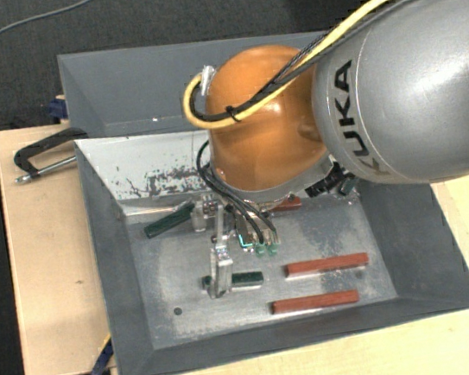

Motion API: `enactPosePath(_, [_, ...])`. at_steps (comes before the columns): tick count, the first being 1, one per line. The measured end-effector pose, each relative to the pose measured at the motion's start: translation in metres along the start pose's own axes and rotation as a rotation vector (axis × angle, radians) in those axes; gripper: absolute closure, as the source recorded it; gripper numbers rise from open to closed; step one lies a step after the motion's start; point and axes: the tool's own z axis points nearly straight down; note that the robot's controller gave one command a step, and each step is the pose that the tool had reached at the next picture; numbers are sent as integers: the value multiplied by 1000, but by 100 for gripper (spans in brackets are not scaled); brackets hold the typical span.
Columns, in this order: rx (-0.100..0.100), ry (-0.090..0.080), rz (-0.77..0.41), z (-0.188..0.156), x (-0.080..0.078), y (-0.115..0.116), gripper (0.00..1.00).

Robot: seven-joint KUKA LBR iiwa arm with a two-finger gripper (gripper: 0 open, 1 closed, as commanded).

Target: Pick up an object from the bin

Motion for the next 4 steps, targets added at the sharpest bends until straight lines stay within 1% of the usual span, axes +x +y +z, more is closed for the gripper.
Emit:
enactPosePath(1, [2, -3, -239, 123, -28, -61, 0])
enactPosePath(2, [-1, -4, -236, 170, -44, -61, 0])
enactPosePath(3, [-1, -8, -235, 167, -45, -61, 100])
enactPosePath(4, [-3, -22, -204, 53, -40, -59, 100])
